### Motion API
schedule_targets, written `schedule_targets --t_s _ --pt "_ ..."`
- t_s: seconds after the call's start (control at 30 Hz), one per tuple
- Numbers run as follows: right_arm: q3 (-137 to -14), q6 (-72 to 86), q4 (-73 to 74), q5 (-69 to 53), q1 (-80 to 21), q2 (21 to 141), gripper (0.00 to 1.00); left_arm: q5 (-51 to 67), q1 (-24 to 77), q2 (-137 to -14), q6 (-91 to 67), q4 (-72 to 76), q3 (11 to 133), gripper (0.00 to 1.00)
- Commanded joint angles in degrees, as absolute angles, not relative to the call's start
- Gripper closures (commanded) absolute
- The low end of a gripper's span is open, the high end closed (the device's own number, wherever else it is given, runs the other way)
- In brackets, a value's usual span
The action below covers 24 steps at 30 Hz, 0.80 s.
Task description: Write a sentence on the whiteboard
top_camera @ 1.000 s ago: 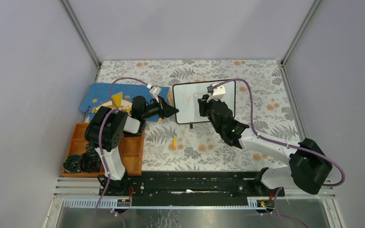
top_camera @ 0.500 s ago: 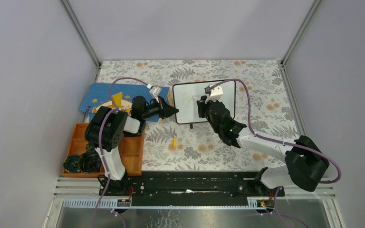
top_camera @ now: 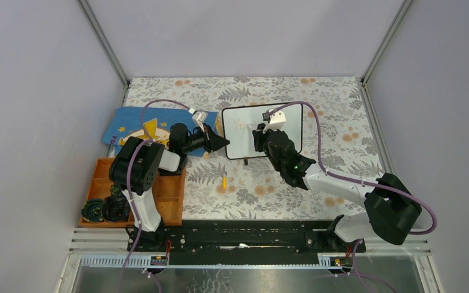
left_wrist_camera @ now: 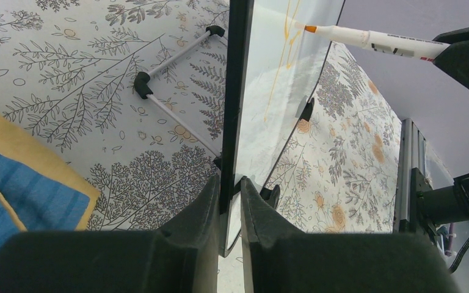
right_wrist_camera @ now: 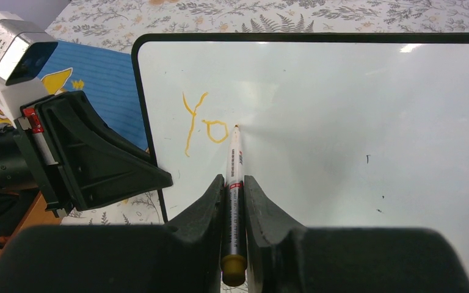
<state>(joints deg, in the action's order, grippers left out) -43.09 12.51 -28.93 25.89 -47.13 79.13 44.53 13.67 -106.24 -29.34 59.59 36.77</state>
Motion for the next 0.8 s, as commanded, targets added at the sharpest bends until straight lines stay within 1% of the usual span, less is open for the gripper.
schedule_targets --t_s 0.0,0.33,0.77 --pt "-42.3 13.5 -29.5 26.7 -46.7 78.4 1.00 43.4 14.2 -105.4 -27.5 57.4 36.4 0.89" --pt "-39.5 14.5 -28.4 27.8 -46.7 76.6 1.00 43.3 14.2 -105.1 -27.4 57.3 36.4 0.89" --pt "-40.3 13.4 -27.2 32.7 -46.7 75.4 1.00 43.3 14.2 -105.2 -27.3 56.9 36.6 0.89"
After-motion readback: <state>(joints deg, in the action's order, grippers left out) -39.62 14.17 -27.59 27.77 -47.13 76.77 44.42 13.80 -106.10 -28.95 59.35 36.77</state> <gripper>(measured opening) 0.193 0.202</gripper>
